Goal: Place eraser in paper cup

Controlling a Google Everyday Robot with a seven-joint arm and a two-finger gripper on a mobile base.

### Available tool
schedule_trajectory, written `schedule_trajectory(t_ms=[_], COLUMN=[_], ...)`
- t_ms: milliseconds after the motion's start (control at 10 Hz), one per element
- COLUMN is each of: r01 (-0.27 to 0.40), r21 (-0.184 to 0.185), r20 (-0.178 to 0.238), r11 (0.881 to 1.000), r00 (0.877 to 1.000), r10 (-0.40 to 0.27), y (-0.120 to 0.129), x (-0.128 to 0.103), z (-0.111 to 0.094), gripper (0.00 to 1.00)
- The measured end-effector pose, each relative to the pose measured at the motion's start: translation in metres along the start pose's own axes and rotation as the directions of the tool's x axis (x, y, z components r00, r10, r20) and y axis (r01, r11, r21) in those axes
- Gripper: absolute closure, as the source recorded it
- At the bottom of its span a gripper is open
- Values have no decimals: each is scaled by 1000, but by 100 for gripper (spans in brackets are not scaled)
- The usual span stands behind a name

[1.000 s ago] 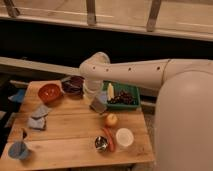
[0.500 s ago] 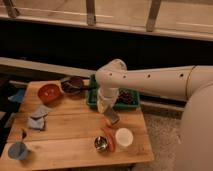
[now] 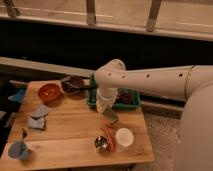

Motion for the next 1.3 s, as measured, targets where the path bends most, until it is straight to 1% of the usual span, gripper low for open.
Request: schedule_trajectory(t_ms=[300,500,700,800,900,1000,1200,1300], r01=[-1,-43,-99,-142,-171,-194,-252,-264], r21=[9,21,22,20,14,7,0,-2], r20=[3,-15,-31,-34,-32,-28,-19,-18], r11=[1000,999,995,990,985,981,968,965], r00=[1000,999,995,989,985,981,967,964], r10=[1,44,99,142,172,195,252,264], y=[-6,-23,-36,-46,-51,-54,-63,-61], x=[-8,7,29,42,50,57,76,80], z=[3,7,12,14,15,15,14,13], gripper=[100,100,100,100,100,100,100,100])
